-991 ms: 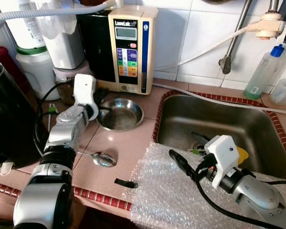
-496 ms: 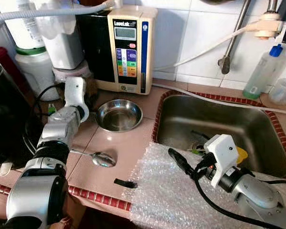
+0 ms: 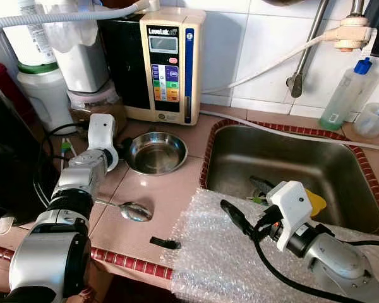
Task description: Kitchen organization
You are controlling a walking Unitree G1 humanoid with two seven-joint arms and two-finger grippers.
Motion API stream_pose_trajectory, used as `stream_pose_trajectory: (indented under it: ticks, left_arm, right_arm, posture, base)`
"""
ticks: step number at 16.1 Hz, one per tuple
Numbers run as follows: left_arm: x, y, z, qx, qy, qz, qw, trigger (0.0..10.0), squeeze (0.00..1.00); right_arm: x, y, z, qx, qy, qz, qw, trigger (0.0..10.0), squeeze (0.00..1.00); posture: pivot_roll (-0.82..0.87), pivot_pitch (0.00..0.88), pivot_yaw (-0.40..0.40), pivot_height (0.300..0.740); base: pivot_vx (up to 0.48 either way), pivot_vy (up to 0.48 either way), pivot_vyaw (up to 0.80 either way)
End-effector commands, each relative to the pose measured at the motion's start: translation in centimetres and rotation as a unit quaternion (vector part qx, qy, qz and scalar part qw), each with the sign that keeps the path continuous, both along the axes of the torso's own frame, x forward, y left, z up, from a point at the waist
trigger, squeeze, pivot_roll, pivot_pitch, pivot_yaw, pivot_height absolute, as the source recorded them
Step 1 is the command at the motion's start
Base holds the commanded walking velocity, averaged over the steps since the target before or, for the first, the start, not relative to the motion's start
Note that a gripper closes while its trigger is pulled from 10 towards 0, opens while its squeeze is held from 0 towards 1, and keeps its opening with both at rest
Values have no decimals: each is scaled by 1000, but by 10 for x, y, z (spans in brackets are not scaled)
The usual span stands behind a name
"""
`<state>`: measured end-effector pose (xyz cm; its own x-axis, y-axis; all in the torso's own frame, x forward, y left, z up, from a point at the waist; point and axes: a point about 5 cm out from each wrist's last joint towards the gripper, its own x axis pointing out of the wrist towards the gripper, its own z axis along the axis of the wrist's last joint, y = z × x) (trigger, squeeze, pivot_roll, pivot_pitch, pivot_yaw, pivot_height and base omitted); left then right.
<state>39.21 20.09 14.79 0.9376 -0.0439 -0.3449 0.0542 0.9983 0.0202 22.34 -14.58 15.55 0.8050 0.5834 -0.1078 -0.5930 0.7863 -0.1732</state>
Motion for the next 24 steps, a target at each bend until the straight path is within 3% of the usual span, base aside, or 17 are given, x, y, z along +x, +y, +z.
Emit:
stream_pose_trajectory:
  ticks: [1,6,7,8,9,19,22,23,24]
  left_arm:
    - [-3,6,-6,8,17,13,1000,10000,1000]
    - [-11,-6,-28,1,82,-45,996,10000,1000]
    - [-12,-9,-28,-21,91,-53,994,5922,0]
    - [-12,-9,-28,-22,92,-52,994,5922,0]
    - [-13,-7,-29,-10,97,-63,993,0,0]
    - [-11,-9,-24,-20,85,-75,993,0,0]
    - [-9,-11,-21,-21,64,-79,995,0,0]
    - [-6,-17,-12,-28,26,-100,994,0,0]
    - [-6,-19,-10,-32,17,-107,994,0,0]
  right_arm:
    - [1,1,3,0,-8,0,1000,10000,0]
    - [1,2,2,-4,-10,1,1000,10000,0]
    - [2,1,2,-6,-11,1,1000,10000,0]
    - [2,1,2,-6,-11,0,1000,10000,0]
    - [2,2,2,-6,-10,1,1000,10000,0]
    - [1,4,1,-4,-7,10,1000,10000,0]
    - [1,7,2,9,-3,15,1000,10000,0]
    - [-3,9,-2,9,11,28,1000,10000,0]
    - [-4,10,-4,9,17,30,999,10000,0]
  posture:
    - [49,12,54,740]
    - [49,12,57,740]
    - [50,12,56,740]
    - [50,12,56,740]
    - [52,13,56,740]
    - [56,14,57,740]
    - [56,11,58,740]
    - [57,11,59,740]
    - [57,11,59,740]
  base:
    - [0,0,0]
    - [0,0,0]
    - [0,0,0]
    - [0,0,0]
    - [0,0,0]
    - [0,0,0]
    - [0,0,0]
    - [0,0,0]
    - [0,0,0]
